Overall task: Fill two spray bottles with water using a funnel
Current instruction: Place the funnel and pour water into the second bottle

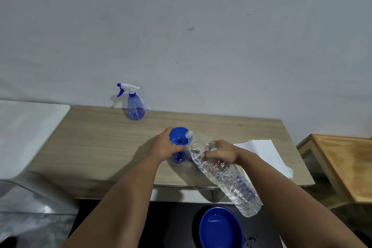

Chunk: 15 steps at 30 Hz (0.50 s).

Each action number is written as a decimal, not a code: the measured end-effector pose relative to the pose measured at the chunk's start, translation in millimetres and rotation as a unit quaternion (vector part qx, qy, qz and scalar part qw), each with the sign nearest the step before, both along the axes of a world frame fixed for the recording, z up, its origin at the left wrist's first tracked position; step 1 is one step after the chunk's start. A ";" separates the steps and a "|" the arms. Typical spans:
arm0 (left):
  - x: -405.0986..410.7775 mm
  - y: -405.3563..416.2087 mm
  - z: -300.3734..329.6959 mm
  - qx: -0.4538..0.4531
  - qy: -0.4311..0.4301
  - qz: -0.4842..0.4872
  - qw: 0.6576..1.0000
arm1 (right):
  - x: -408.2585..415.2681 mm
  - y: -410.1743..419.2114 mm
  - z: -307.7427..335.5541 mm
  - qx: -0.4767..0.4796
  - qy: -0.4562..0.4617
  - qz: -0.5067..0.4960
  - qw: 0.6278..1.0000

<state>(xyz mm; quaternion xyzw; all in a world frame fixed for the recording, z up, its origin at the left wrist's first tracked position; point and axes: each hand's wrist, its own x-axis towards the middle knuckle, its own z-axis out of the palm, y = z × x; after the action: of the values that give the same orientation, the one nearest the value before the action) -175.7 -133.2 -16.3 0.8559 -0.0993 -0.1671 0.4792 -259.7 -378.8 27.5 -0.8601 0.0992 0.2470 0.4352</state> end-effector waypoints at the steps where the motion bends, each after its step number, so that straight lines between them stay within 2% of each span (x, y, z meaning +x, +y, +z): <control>1: 0.3 0.0 0.0 0.001 -0.002 0.000 1.000 | 0.0 -0.5 -0.2 -0.005 0.004 0.005 1.000; 15: 1.0 -1.1 2.4 -0.004 0.007 0.003 1.000 | 7.3 -1.5 -2.3 -0.023 0.020 0.012 0.999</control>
<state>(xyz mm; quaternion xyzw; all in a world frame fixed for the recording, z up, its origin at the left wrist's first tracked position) -174.7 -134.3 -13.9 0.8532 -0.0940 -0.1716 0.4834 -252.4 -380.3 25.3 -0.8658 0.1028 0.2670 0.4105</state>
